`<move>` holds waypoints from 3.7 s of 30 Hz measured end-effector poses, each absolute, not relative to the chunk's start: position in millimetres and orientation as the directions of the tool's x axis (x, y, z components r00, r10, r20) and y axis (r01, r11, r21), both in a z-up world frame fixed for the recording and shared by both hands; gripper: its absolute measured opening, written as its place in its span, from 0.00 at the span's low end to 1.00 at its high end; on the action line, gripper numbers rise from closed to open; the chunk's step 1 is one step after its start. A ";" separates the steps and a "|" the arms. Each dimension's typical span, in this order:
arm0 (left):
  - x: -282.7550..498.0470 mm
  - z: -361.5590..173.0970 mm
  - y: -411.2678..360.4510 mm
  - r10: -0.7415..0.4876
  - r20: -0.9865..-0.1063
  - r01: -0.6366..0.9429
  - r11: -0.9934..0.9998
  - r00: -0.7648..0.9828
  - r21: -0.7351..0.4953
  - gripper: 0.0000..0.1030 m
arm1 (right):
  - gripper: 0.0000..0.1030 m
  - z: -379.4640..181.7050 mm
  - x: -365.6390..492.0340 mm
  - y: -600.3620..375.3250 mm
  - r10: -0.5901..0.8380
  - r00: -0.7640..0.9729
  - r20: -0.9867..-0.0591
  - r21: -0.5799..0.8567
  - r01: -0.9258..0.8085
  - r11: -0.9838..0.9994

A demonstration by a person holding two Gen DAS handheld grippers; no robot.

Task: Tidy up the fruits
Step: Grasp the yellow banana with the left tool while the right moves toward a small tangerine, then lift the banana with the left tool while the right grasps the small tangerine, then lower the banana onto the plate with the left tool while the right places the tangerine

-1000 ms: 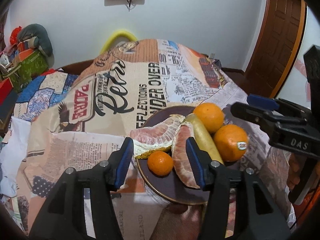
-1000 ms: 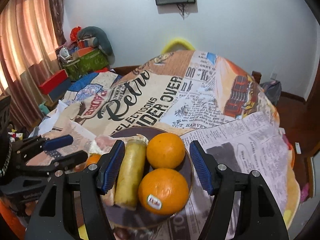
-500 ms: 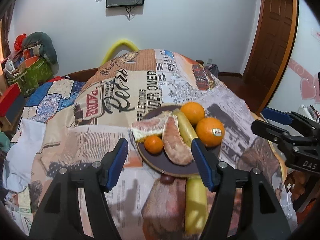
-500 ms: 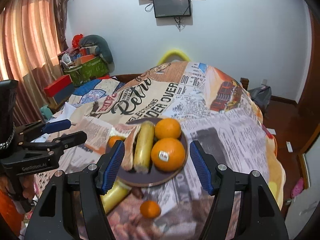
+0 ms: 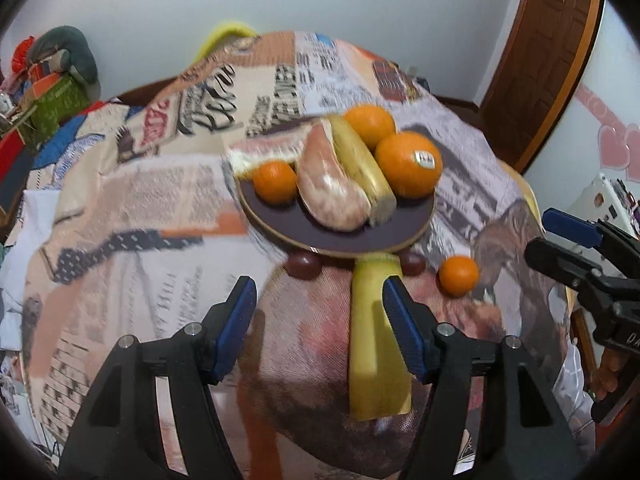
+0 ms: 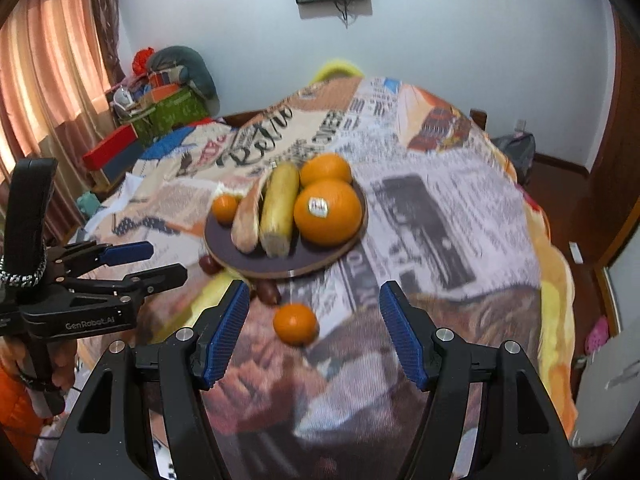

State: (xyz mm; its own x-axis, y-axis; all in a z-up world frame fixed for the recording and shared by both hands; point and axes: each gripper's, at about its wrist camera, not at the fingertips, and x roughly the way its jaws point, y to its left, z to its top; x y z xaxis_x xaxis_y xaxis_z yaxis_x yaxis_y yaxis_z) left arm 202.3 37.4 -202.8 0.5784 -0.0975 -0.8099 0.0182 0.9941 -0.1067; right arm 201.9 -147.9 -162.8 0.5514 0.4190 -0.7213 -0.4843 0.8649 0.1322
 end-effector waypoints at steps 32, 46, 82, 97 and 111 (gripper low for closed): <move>217.2 -226.5 13.3 -0.212 -0.823 0.109 0.977 0.527 -0.182 0.35 | 0.31 -212.5 211.0 -125.9 0.453 0.411 -0.791 0.195 -0.532 0.824; 190.8 -171.2 26.8 -0.202 -0.745 0.098 0.978 0.636 -0.182 0.35 | 0.31 -184.2 210.6 -138.4 0.462 0.478 -0.747 0.192 -0.510 0.838; 278.5 -170.0 55.8 -0.112 -0.740 0.032 0.992 0.664 -0.121 0.35 | 0.31 -202.1 259.3 -109.5 0.489 0.440 -0.753 0.225 -0.527 0.820; 300.0 -179.7 63.3 -0.076 -0.743 -0.008 0.994 0.665 -0.110 0.39 | 0.32 -207.0 264.5 -103.6 0.494 0.430 -0.755 0.220 -0.543 0.810; 298.7 -186.8 71.8 -0.096 -0.776 -0.025 0.990 0.624 -0.142 0.58 | 0.46 -199.1 256.0 -109.4 0.478 0.449 -0.755 0.203 -0.533 0.822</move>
